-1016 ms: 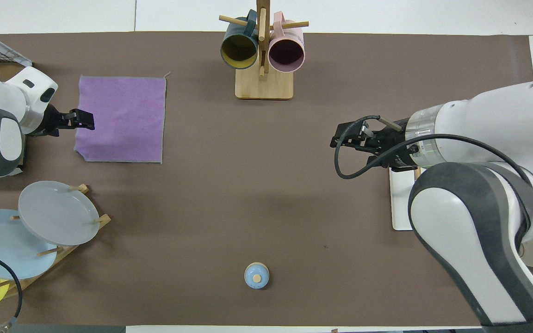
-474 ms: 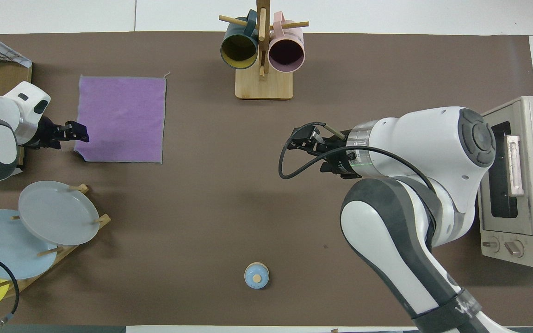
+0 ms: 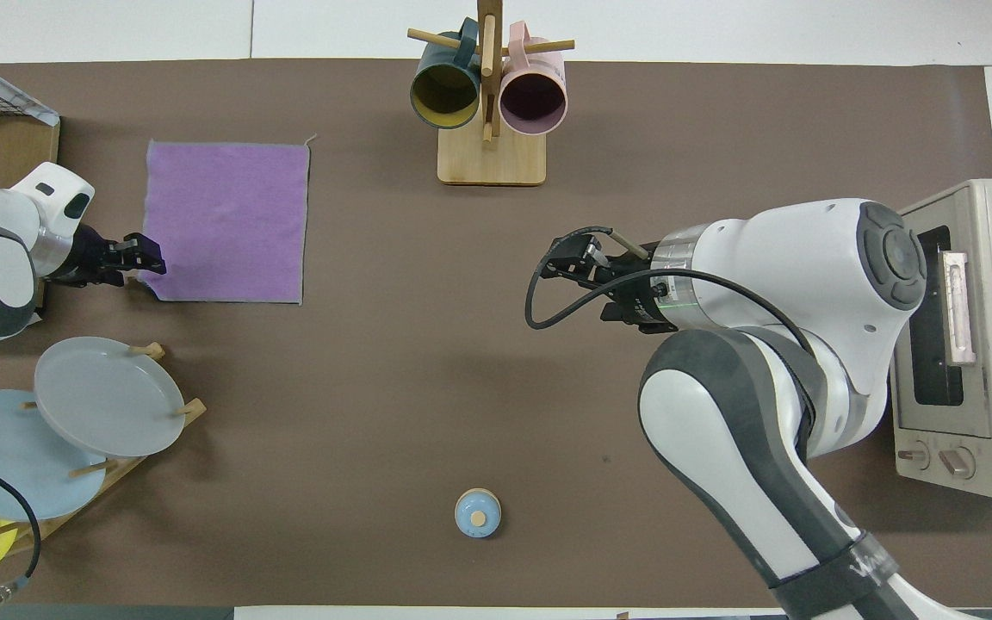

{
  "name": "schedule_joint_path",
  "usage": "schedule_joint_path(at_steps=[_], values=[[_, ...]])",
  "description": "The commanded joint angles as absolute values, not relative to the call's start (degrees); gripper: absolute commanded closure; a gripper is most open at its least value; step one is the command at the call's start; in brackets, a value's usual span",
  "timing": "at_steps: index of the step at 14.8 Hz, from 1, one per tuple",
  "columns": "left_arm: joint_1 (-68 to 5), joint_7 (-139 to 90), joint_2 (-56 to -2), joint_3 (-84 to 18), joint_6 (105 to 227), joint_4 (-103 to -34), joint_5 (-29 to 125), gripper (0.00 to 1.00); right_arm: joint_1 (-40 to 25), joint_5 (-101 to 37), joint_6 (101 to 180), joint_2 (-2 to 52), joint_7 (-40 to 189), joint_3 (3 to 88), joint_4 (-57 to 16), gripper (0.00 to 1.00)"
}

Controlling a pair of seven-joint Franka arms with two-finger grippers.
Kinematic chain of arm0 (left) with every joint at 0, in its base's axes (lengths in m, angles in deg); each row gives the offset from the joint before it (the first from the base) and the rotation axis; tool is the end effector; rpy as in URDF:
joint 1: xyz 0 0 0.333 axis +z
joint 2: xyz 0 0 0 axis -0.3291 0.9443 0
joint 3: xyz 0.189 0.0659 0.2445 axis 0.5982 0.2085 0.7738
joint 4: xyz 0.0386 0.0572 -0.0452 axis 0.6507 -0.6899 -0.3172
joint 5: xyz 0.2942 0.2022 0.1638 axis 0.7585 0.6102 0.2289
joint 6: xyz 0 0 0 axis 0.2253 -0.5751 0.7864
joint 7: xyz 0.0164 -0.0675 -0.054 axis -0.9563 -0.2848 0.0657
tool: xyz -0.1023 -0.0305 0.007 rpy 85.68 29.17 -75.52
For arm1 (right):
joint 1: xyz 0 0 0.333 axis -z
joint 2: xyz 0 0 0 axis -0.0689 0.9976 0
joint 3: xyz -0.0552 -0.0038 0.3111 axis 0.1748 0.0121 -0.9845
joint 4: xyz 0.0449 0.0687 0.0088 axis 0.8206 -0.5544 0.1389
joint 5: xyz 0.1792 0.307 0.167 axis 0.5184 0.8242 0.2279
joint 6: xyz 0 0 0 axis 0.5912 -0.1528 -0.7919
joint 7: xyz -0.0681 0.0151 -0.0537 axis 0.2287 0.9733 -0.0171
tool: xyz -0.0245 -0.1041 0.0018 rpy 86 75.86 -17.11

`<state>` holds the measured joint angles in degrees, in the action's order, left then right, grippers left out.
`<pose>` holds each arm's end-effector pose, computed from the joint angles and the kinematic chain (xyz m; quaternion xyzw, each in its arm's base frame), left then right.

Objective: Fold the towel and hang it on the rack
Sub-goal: 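Grasp the purple towel's corner with the left gripper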

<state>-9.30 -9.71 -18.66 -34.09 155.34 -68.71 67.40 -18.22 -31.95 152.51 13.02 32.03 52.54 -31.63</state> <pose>0.6157 0.0624 0.3055 0.9943 0.0914 -0.0202 0.0509 0.5386 0.2337 0.4569 -0.9383 0.2475 0.0193 0.2408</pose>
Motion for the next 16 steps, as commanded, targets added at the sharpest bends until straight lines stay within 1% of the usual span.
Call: schedule_joint_path(at_steps=[1, 3, 5, 7, 10, 11, 15, 16], values=[[-7.71, -8.92, -19.00, -34.35, 156.71, -70.21, 66.49, 0.49, -17.85, -30.54, 152.98, 11.76, 32.65, 52.43, -33.13, 0.00], [-7.52, -9.01, -19.00, -34.35, 156.53, -70.21, 66.23, 0.59, -17.85, -30.54, 152.98, 11.76, 32.65, 52.43, -33.22, 0.00], [-7.53, -9.01, -18.91, -34.35, 156.53, -70.12, 65.18, 0.64, -17.67, -30.54, 152.90, 11.76, 32.65, 52.43, -33.39, 0.00], [-7.61, -9.01, -18.91, -34.35, 156.36, -70.21, 65.08, 0.72, -17.67, -30.54, 152.90, 11.76, 32.65, 52.43, -33.39, 0.00], [-7.61, -9.01, -19.00, -34.35, 155.57, -70.29, 65.08, 0.73, -17.67, -30.54, 152.98, 11.67, 32.56, 52.43, -33.39, 0.00], [-7.70, -9.01, -19.09, -34.35, 155.31, -70.38, 65.08, 0.75, -17.67, -30.54, 152.98, 11.67, 32.56, 52.43, -33.39, 0.00], [-7.70, -9.18, -19.18, -34.35, 154.08, -70.30, 65.08, 0.91, -17.50, -30.54, 153.33, 11.67, 32.29, 52.43, -33.39, 0.00], [-7.88, -9.18, -19.18, -34.35, 153.81, -70.21, 65.08, 0.98, -17.32, -30.54, 153.51, 11.76, 32.38, 52.43, -33.39, 0.00]])
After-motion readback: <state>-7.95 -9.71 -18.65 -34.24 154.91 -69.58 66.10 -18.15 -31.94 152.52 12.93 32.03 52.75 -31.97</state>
